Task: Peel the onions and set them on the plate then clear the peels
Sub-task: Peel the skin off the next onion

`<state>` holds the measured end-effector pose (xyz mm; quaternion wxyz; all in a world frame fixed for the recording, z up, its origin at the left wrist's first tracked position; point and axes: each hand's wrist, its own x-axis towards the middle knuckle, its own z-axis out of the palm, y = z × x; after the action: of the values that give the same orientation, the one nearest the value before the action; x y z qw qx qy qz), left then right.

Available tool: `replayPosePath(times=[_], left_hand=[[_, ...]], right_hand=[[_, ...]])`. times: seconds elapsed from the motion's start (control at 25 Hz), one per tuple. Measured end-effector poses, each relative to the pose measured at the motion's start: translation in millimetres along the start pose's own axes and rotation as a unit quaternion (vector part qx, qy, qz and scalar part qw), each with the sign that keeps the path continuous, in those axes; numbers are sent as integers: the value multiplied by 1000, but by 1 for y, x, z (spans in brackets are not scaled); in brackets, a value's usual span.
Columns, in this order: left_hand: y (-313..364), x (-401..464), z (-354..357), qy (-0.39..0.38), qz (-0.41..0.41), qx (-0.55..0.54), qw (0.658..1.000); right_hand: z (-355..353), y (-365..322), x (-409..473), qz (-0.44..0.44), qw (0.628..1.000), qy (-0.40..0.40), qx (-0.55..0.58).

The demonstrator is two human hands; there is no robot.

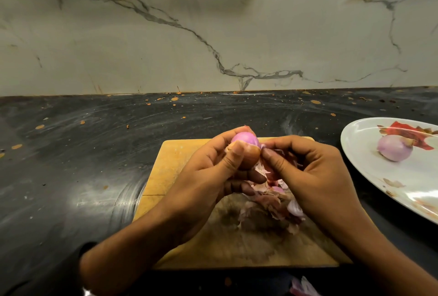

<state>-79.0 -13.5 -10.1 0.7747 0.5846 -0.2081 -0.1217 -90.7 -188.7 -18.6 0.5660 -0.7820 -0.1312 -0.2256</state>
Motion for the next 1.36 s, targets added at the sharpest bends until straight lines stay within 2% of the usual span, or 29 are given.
replayPosePath(times=[0.24, 0.32, 0.44, 0.52, 0.6, 0.76, 0.88, 1.0, 1.2, 1.36], left_hand=[[0, -1, 0, -7, 22, 55, 998], [0, -1, 0, -9, 30, 66, 997], [0, -1, 1, -11, 29, 56, 998], [0, -1, 1, -10, 28, 40, 999], [0, -1, 0, -1, 23, 28, 999], [-2, 1, -2, 17, 12, 19, 1000], [-2, 0, -1, 15, 8, 15, 1000], [-1, 0, 1, 13, 0, 9, 1000], [-1, -1, 1, 2, 22, 34, 999], [0, 0, 0, 27, 49, 30, 998]], right_hand=[[2, -6, -2, -33, 997, 19, -61], [1, -5, -1, 8, 999, 6, -41], [1, -4, 3, 116, 991, -32, 54], [1, -2, 4, 148, 985, -59, 62], [2, 0, 2, 128, 990, -58, 29], [6, -3, -4, 9, 995, -18, -94], [7, -2, -5, -32, 991, -28, -123], [3, -1, -3, -86, 983, 1, -162], [8, -1, -5, -56, 992, -19, -115], [7, 4, -4, -15, 989, -25, -148]])
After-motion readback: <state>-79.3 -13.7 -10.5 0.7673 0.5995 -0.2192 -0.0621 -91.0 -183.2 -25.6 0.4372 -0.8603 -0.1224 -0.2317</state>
